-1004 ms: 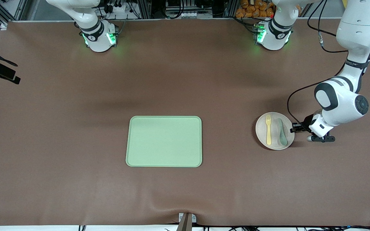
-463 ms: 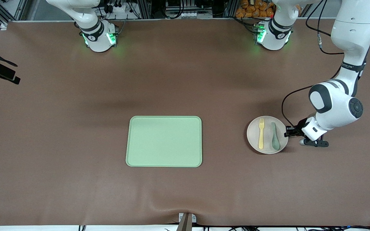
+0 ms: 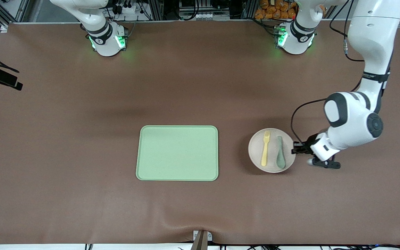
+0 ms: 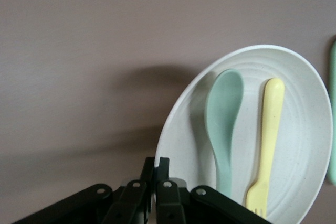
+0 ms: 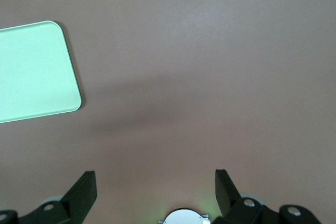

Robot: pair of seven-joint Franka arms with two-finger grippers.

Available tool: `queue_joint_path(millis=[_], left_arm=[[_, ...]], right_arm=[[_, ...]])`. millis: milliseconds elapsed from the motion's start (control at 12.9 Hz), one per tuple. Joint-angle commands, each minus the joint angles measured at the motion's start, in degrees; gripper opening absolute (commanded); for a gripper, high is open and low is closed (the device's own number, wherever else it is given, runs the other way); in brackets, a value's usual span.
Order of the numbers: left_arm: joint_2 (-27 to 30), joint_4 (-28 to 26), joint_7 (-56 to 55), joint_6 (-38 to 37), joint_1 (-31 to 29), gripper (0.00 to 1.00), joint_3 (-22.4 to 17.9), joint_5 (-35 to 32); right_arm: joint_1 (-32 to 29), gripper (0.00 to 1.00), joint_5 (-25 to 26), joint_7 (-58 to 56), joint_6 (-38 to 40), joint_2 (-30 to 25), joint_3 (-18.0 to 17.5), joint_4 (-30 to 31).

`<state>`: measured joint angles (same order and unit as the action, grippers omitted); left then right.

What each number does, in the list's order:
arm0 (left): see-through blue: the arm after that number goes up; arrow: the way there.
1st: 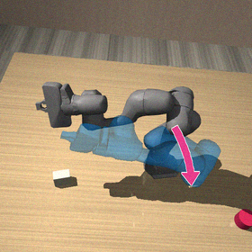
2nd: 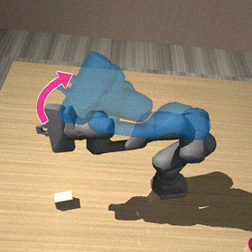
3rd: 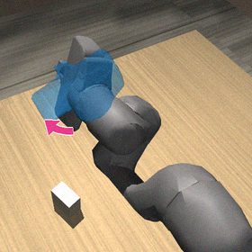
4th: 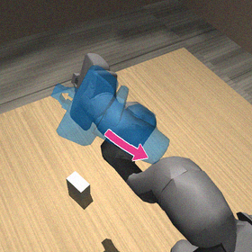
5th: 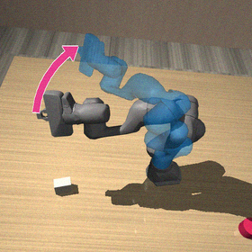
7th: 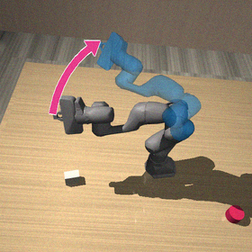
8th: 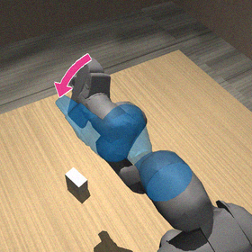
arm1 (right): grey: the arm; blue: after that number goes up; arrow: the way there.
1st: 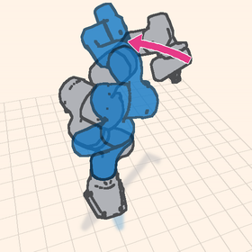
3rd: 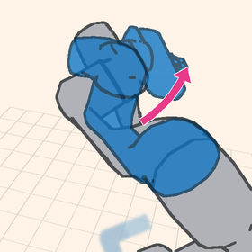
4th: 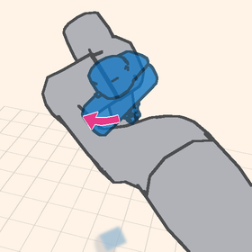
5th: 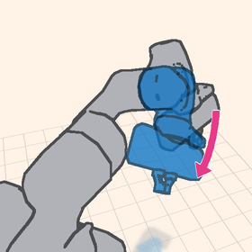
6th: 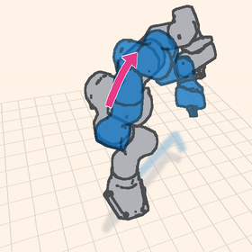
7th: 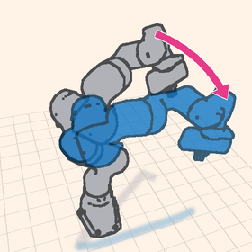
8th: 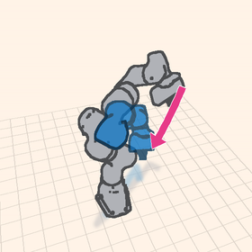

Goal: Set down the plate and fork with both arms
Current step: 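Slide the plate with the left gripper onto the green tray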

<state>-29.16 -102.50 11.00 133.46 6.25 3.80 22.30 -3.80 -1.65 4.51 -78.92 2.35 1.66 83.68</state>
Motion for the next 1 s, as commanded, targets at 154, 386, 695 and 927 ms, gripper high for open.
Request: queue_joint_path(millis=[154,386,695,927], left_arm=[[-10.1,15.1,-14.6,-1.4,10.5,0.00,-0.5,0.9],[-14.3,20.1,-23.7,-1.2,16.3,0.00,-0.6,1.0],[-18.4,22.6,-30.6,3.4,22.6,0.00,-0.9,1.1],[-20.6,25.1,-31.9,4.4,24.5,0.00,-1.0,1.0]], right_arm=[[-0.7,1.00,-0.2,-0.6,-0.2,3.0,-0.3,-0.6],[-0.5,1.00,-0.7,-0.4,-1.2,4.8,-0.3,-0.7],[0.2,1.00,-1.0,0.3,-1.7,6.1,-0.4,-0.7],[0.3,1.00,-4.1,0.4,-1.7,7.6,-0.5,-0.7]])
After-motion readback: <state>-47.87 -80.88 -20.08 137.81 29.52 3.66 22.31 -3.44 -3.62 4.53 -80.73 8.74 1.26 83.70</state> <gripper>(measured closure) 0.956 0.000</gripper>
